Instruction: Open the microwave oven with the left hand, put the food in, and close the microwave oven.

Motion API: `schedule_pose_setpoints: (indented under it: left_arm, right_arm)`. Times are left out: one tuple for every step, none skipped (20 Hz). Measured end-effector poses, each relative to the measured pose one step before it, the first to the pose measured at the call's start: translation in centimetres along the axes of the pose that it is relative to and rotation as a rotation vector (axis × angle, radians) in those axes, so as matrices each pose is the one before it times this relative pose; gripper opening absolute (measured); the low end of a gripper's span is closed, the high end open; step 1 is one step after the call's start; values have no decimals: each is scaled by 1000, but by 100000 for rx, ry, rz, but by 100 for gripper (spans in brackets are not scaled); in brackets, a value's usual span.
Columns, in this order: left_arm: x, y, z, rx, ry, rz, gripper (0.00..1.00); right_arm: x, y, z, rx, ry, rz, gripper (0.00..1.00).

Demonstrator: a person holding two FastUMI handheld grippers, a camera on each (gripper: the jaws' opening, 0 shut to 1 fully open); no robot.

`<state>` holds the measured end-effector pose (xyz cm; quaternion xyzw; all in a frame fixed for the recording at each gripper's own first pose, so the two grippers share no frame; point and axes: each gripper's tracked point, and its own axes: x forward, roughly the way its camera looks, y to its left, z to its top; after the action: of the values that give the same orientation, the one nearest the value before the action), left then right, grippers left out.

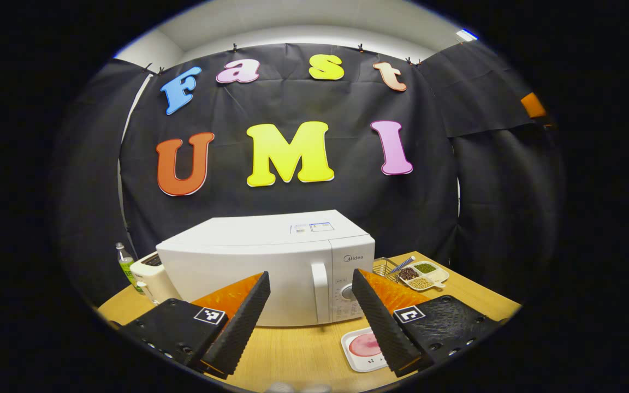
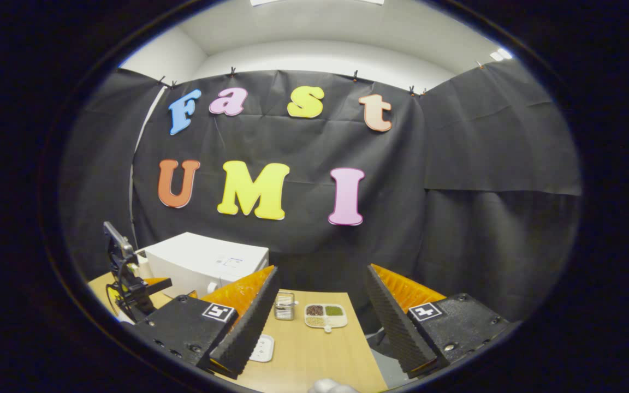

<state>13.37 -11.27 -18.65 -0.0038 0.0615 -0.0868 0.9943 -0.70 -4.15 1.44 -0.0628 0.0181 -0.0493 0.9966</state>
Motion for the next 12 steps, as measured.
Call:
schedule_pose_setpoints:
  left_arm:
    - [1450, -384, -786, -1025, 665, -100, 96]
    - [1459, -22, -691, -953, 792, 556, 96]
    - [1272, -55, -642, -369, 914, 800, 96]
    - [1158, -30, -437, 290, 144, 927, 96]
    - [1011, -99, -489, 343, 127, 365, 96]
    - [807, -159, -451, 232, 215, 26, 96]
    - [630, -76, -591, 0, 887, 222, 87]
    - [495, 47, -399, 26, 351, 653, 93]
    - [527, 21, -370, 46, 478, -123, 84]
    - [287, 73, -252, 373, 494, 328, 81]
    - [63, 212, -383, -18, 936, 1198, 74]
    - [25, 365, 137, 675, -1952, 2509, 72]
  right_arm:
    - [-38, -176, -241, -768, 908, -533, 92]
    - [-10, -271, -145, -411, 903, -1080, 100]
    - [23, -160, -69, 66, 476, -626, 92]
    - [83, -82, -148, 51, 834, -375, 100]
    - [114, -166, -301, -255, 1087, -864, 99]
    - [102, -175, -116, -41, 538, -635, 99]
    - [49, -170, -80, 176, 581, -697, 100]
    - [197, -122, -140, 133, 516, -614, 100]
    - [222, -118, -180, -70, 345, -470, 100]
    - [194, -189, -197, -330, 598, -483, 100]
    - [151, -195, -340, -184, 716, -596, 96]
    - [81, -124, -174, 292, 718, -394, 100]
